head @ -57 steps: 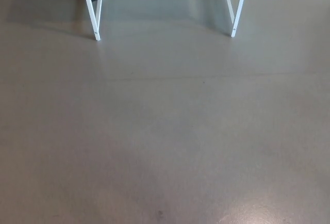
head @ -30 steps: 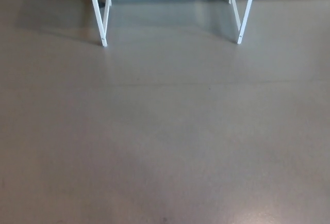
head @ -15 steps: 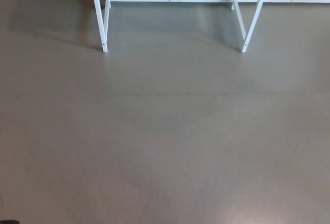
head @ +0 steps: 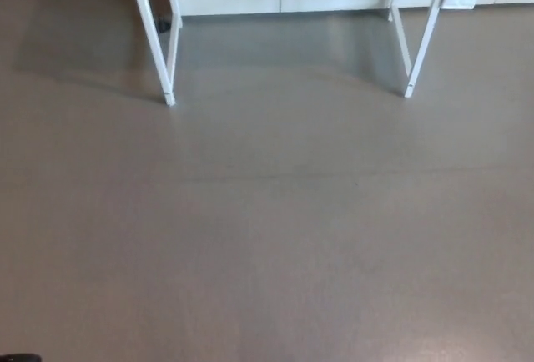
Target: The robot walk towards a table in front and uses its left hand to pickup a tennis ball on the left side and put it in a container on the right hand side
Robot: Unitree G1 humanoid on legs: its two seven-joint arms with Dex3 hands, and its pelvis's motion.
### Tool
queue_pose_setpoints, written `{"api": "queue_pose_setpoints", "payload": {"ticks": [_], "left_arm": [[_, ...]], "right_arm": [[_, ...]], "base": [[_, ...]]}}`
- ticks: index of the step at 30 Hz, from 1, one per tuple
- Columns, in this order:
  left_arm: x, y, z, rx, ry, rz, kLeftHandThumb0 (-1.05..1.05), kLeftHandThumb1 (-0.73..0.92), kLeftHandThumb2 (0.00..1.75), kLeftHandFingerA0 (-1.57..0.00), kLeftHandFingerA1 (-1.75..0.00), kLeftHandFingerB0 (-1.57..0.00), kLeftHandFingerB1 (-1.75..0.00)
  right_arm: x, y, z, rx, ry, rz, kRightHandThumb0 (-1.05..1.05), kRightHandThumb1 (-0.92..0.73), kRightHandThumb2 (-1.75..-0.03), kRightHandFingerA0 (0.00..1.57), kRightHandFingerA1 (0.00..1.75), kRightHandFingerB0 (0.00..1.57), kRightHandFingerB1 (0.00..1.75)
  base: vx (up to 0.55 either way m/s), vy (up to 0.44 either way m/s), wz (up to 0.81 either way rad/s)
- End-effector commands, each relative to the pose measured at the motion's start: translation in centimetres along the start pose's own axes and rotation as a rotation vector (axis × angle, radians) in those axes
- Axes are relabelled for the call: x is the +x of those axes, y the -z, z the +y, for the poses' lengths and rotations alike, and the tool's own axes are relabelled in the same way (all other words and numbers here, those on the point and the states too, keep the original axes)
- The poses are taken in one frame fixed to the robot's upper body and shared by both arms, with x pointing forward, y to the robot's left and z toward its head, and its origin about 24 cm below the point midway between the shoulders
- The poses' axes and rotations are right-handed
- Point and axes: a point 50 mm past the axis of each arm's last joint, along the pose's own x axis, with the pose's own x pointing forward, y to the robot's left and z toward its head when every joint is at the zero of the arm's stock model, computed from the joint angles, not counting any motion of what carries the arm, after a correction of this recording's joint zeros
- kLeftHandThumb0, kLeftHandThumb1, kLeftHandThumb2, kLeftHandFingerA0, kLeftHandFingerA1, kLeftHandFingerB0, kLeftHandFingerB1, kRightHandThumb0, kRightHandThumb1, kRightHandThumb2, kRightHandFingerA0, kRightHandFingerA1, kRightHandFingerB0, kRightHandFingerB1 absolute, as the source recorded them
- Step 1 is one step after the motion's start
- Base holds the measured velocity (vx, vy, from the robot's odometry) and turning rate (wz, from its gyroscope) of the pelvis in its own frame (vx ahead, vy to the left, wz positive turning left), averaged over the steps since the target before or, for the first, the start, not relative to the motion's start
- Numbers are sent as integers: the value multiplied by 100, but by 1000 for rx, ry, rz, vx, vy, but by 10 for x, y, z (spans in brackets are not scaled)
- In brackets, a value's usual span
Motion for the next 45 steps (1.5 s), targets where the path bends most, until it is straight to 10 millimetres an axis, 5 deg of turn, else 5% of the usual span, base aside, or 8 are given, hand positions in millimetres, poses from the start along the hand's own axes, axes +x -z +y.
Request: {"api": "queue_pose_setpoints", "payload": {"ticks": [1, 3, 4, 15, 20, 45], "left_arm": [[-3, -1, 8, 10, -24, -8, -21, 26, 52, -76, -67, -64, -61], [-3, -1, 8, 9, -25, -6, -21, 26, 52, -76, -67, -64, -61], [-3, -1, 8, 5, -28, -7, -19, 26, 51, -77, -67, -64, -61], [-9, 11, 9, -3, -27, 15, -14, 30, 49, -74, -65, -64, -60], [-22, 41, 7, 35, -43, 124, -25, 21, 52, -71, -68, -61, -61], [-31, 57, 5, 32, -29, 169, -25, 18, 50, -67, -70, -58, -62]], "right_arm": [[-2, 1, -2, -10, 10, -2, -70, -39, -54, 66, 50, 52, 41], [-2, 2, -2, -8, 10, -4, -70, -39, -54, 66, 50, 52, 41], [-2, 2, -2, -3, 8, -3, -73, -32, -72, 63, 55, 48, 47], [-9, 15, -1, -26, 8, 44, -76, -33, -73, 62, 53, 48, 46], [-27, 47, 6, 38, -15, 137, -76, -29, -69, 65, 53, 48, 45], [-39, 70, 20, 30, -17, 224, -79, -28, -68, 65, 50, 51, 42]], "base": [[231, 154, -13], [336, 178, 56], [342, 220, -59], [304, 66, 8], [339, -114, 38], [296, 29, -2]]}}
